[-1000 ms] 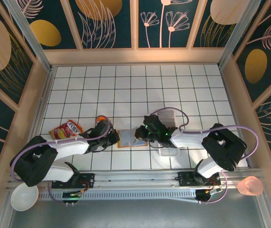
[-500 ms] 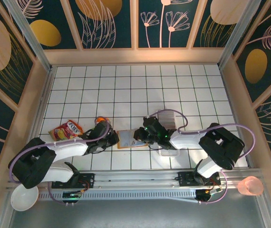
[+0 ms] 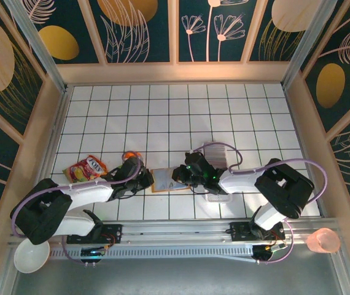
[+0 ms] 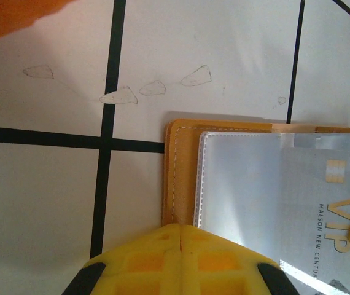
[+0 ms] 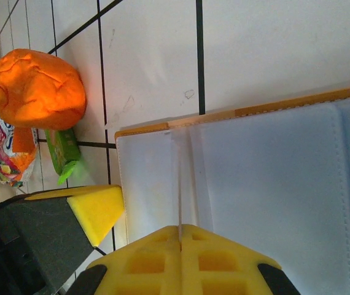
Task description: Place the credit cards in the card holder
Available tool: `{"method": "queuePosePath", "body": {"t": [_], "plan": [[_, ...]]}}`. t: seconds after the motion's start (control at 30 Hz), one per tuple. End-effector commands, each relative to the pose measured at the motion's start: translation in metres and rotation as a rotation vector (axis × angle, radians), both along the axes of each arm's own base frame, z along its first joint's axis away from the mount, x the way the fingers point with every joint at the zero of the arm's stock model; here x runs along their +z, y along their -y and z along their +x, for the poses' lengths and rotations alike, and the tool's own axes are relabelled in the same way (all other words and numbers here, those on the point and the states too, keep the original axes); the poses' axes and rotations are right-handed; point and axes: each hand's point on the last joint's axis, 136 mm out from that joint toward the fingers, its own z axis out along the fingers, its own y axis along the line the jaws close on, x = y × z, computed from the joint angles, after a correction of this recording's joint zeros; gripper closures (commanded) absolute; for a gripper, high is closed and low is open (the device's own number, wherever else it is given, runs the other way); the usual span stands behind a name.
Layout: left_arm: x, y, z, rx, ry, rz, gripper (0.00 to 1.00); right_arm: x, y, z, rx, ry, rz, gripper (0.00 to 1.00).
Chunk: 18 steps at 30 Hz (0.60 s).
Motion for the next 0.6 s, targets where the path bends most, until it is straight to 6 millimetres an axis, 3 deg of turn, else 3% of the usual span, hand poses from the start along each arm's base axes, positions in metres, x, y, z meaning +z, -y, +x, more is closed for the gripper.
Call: {"method": "queuePosePath", "body": {"t": [0.0, 0.13, 0.4, 0.57], "plan": [[-0.013, -0.007, -0.015, -0.010, -0.055, 0.029, 1.00, -0.004, -0.003, -0.007, -0.002, -0.034, 0.028, 1.00], [-0.014, -0.006, -0.016, -0.013, -0.057, 0.029, 1.00, -0.004, -0.003, -0.007, -0.020, -0.046, 0.031, 1.00], [-0.015, -0.007, -0.017, -0.010, -0.059, 0.033, 1.00, -0.022, 0.016, -0.007, -0.059, -0.067, -0.095, 1.00], [-0.015, -0.005, -0.017, -0.013, -0.059, 0.027, 1.00, -0.019, 0.009, -0.010, -0.030, -0.057, -0.061, 1.00]]}}
